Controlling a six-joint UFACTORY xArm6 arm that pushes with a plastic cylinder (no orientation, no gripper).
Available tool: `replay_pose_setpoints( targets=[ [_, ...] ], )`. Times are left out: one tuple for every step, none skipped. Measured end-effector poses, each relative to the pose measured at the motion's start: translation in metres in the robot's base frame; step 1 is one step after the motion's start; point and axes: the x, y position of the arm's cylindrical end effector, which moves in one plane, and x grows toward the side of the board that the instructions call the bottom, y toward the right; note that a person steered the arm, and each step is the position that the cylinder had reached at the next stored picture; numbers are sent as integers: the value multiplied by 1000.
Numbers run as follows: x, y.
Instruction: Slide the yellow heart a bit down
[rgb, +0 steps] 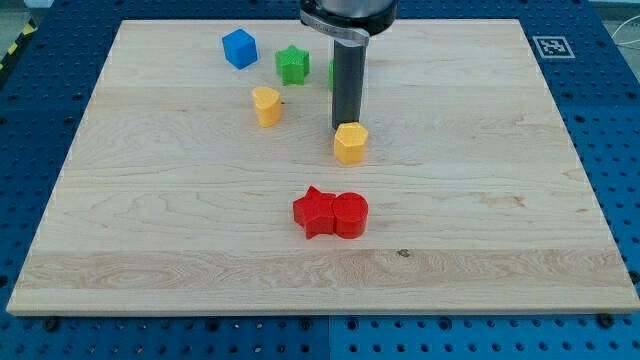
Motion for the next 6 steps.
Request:
replay_pose_setpoints(
  targets=[
    [-26, -5],
    [-58, -19],
    [-62, -45],
    [-62, -81],
    [-62, -104],
    [-51, -105]
  ],
)
